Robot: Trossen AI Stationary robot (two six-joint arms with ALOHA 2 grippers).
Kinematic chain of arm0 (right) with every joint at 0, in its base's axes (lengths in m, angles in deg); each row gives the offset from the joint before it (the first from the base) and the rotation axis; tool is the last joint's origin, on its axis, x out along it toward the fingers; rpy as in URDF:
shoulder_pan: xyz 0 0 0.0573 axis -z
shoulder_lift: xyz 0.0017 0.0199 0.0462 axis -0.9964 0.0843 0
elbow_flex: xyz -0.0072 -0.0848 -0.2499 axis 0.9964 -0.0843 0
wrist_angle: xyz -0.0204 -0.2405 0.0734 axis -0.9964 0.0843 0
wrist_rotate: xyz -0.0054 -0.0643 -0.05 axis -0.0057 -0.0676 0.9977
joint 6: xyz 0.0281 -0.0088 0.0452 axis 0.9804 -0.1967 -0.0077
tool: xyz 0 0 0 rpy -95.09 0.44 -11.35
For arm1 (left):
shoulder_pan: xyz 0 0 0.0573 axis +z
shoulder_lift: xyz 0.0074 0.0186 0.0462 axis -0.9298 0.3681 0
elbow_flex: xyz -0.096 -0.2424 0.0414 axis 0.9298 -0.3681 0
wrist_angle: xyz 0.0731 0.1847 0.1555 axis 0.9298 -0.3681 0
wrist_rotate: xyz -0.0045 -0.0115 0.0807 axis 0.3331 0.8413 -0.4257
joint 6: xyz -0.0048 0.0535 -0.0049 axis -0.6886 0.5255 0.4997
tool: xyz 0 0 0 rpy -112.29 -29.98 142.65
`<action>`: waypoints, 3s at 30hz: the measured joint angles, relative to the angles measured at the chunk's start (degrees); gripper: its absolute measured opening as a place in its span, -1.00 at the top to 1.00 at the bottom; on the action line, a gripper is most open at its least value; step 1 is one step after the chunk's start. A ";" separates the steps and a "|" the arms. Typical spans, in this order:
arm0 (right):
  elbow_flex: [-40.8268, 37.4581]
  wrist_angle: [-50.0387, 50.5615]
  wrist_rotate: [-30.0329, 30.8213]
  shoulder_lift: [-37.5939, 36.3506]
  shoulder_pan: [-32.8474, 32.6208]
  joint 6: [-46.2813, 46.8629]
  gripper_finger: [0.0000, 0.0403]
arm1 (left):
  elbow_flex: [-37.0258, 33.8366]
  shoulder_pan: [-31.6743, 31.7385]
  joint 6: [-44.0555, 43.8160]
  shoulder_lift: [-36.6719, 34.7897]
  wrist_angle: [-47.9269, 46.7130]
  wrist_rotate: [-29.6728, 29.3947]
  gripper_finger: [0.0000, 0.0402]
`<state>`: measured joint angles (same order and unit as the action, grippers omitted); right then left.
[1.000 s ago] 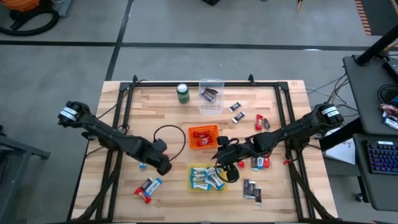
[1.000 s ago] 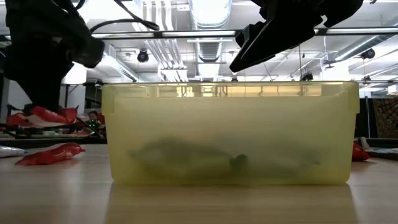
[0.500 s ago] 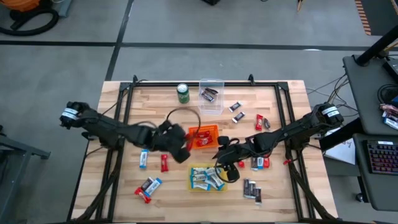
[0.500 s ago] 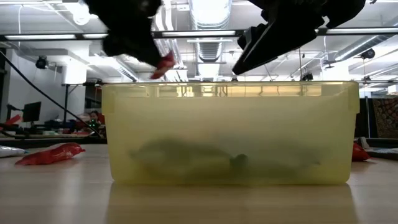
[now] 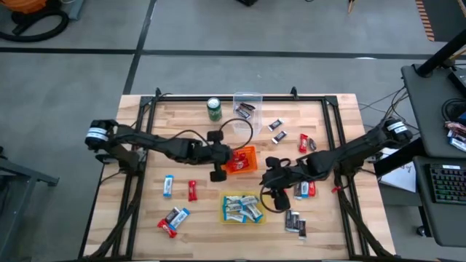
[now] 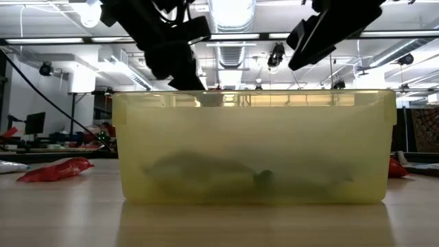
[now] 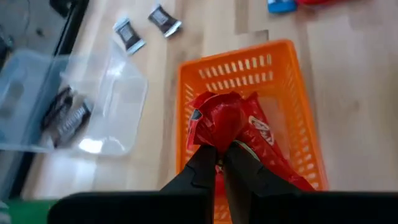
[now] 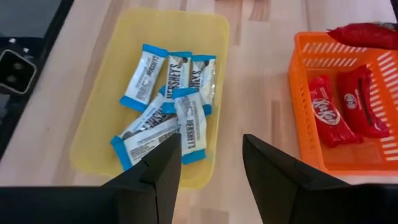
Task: Sort candy
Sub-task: Put the red candy into the orange bin
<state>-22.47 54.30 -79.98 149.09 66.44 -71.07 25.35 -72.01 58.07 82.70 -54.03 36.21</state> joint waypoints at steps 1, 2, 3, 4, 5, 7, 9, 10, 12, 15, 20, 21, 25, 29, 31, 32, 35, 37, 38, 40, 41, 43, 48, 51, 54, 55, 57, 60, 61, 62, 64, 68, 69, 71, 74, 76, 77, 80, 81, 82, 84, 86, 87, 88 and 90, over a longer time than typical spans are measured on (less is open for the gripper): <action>0.00 -0.02 -0.01 -0.30 -0.09 0.10 0.20 | 0.47 0.30 1.94 0.32 -0.03 0.04 1.00; 0.00 -0.05 -0.02 -0.57 -0.18 0.10 0.20 | 0.96 0.63 3.36 0.71 0.01 0.00 1.00; 0.00 -0.10 -0.03 -0.73 -0.20 0.12 0.20 | 1.36 0.85 4.46 1.07 -0.08 -0.03 1.00; 0.00 -0.16 -0.16 -0.95 -0.18 0.27 0.20 | 1.72 1.05 5.45 1.45 -0.45 -0.12 1.00; 0.00 -0.03 -0.40 -1.16 -0.18 0.55 0.21 | 2.12 1.17 6.44 1.84 -0.93 -0.15 1.00; 0.00 0.12 -0.44 -1.31 -0.18 0.74 0.21 | 2.66 1.17 7.82 2.45 -2.35 0.06 0.99; 0.00 0.31 -0.44 -1.57 -0.18 0.74 0.20 | 2.74 1.17 8.42 2.89 -2.60 0.32 0.94; 0.00 0.52 -0.44 -1.62 -0.17 0.98 0.19 | 2.75 1.20 8.43 3.16 -2.57 0.34 0.89; 0.02 0.70 -0.44 -1.66 -0.15 2.09 0.18 | 2.78 1.28 8.45 3.54 -2.88 0.31 0.79; 0.02 1.59 -0.44 -1.66 -0.15 4.57 0.17 | 2.78 1.29 8.32 3.75 -3.00 0.31 0.61; 0.02 3.38 -0.45 -1.66 -0.14 12.49 0.16 | 2.81 1.26 8.10 3.58 -3.14 0.33 0.40; 0.02 3.89 -0.43 -1.64 -0.13 14.18 0.16 | 2.81 1.26 7.97 3.47 -3.36 0.33 0.38; 0.09 7.31 -0.46 -1.64 -0.13 22.22 0.16 | 2.83 0.88 5.97 3.06 -6.00 0.31 0.35; -0.02 14.78 -0.37 -1.62 -0.13 32.57 0.16 | 2.69 -1.23 1.41 1.80 -7.97 0.33 0.37; -0.62 18.19 -0.13 -1.62 -0.13 37.51 0.16 | 2.38 -3.14 -0.28 0.97 -8.06 0.33 0.39; -1.02 19.74 0.54 -1.61 -0.13 40.00 0.17 | 2.37 -4.16 -1.13 0.62 -8.01 0.29 0.40; -2.33 22.40 3.31 -1.41 -0.13 47.16 0.18 | 2.36 -7.41 -4.56 -0.53 -7.69 -0.66 0.43; -2.78 22.26 3.61 -0.76 -0.09 49.11 0.20 | 2.36 -9.63 -6.79 -0.91 -7.60 -2.00 0.45; -2.84 22.10 3.66 -0.06 -0.11 49.49 0.20 | 2.35 -10.83 -7.56 -0.97 -7.68 -2.81 0.46; -2.84 21.73 3.64 1.41 -0.13 50.47 0.22 | 2.25 -13.02 -8.54 -1.03 -7.64 -3.61 0.48; -2.86 21.76 3.63 2.39 -0.15 50.51 0.23 | 2.18 -14.03 -9.05 -1.04 -7.67 -4.20 0.49; -2.89 21.77 3.63 4.51 -0.15 50.43 0.24 | 2.11 -15.67 -10.52 -1.08 -7.40 -5.22 0.50; -2.93 21.64 4.14 9.91 -0.13 48.08 0.28 | 1.95 -18.55 -14.44 -1.15 -7.54 -6.34 0.51; -2.93 21.35 4.24 12.71 -0.13 46.67 0.33 | 1.95 -20.04 -16.22 -1.19 -7.55 -6.43 0.51; -2.72 21.08 4.31 14.15 -0.13 45.02 0.44 | 1.94 -21.62 -17.53 -1.31 -7.70 -6.64 0.51; -2.67 20.97 4.39 14.51 -0.13 44.46 0.49 | 1.93 -22.11 -18.03 -1.47 -7.93 -6.66 0.51; -2.67 20.88 4.50 14.54 -0.13 43.56 0.61 | 1.93 -22.92 -19.30 -1.89 -8.03 -7.09 0.51; -2.81 21.13 4.38 13.47 -0.11 41.95 0.81 | 1.93 -24.08 -21.15 -2.68 -8.05 -8.57 0.51; -2.84 21.32 4.17 12.89 -0.11 41.21 0.88 | 1.93 -24.51 -21.54 -2.99 -8.05 -9.16 0.52; -2.92 21.65 4.05 12.05 -0.11 40.32 0.91 | 1.92 -24.94 -21.89 -3.38 -8.07 -9.83 0.52; -3.02 21.74 4.06 10.17 0.01 39.38 0.93 | 1.91 -25.71 -22.49 -4.27 -8.05 -10.78 0.52; -3.02 21.14 8.59 5.20 0.00 37.67 0.93 | 1.91 -26.94 -23.59 -5.96 -8.64 -13.28 0.52; -3.02 20.38 10.74 4.14 0.00 36.84 0.93 | 1.91 -27.28 -23.56 -6.38 -9.43 -13.82 0.52; -3.02 17.77 15.71 2.27 0.20 34.48 0.93 | 1.77 -27.99 -23.51 -7.13 -11.65 -15.05 0.52; -3.02 10.49 21.17 0.74 1.06 27.90 0.93 | 0.57 -28.71 -23.77 -8.73 -13.49 -16.60 0.52; -3.03 4.07 22.33 0.63 2.00 20.99 0.93 | -0.91 -28.89 -24.21 -10.46 -13.04 -16.81 0.52; -3.07 1.00 22.44 0.65 2.55 17.34 0.94 | -1.78 -28.98 -24.84 -11.40 -12.97 -16.83 0.52; -3.09 -9.39 22.20 1.95 4.14 6.83 0.94 | -4.49 -28.97 -27.76 -14.29 -12.78 -17.42 0.52; -3.15 -12.38 22.19 2.71 4.58 3.55 0.94 | -5.37 -28.97 -29.04 -15.26 -12.76 -18.17 0.51; -3.19 -15.11 22.20 3.49 4.97 0.47 0.94 | -6.33 -28.97 -30.33 -16.31 -12.54 -18.89 0.52; -3.21 -19.77 22.13 5.30 5.67 -3.54 0.94 | -8.01 -29.01 -33.12 -18.06 -12.48 -19.80 0.51; -3.23 -23.06 22.10 7.04 6.56 -4.65 0.94 | -9.68 -29.03 -35.08 -19.38 -11.86 -20.05 0.51; -3.23 -23.98 22.02 7.81 7.06 -4.67 0.93 | -10.46 -29.03 -35.98 -19.87 -11.71 -20.33 0.51; -3.23 -24.23 22.04 8.50 7.56 -4.69 0.92 | -10.99 -29.03 -36.72 -20.25 -11.57 -20.44 0.51; -3.26 -24.33 22.05 9.76 8.52 -4.16 0.86 | -11.68 -29.03 -37.84 -20.62 -11.41 -20.89 0.51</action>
<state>-25.72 29.97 -57.93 158.85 74.96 -75.24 13.67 -101.04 20.23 62.08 -65.44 15.32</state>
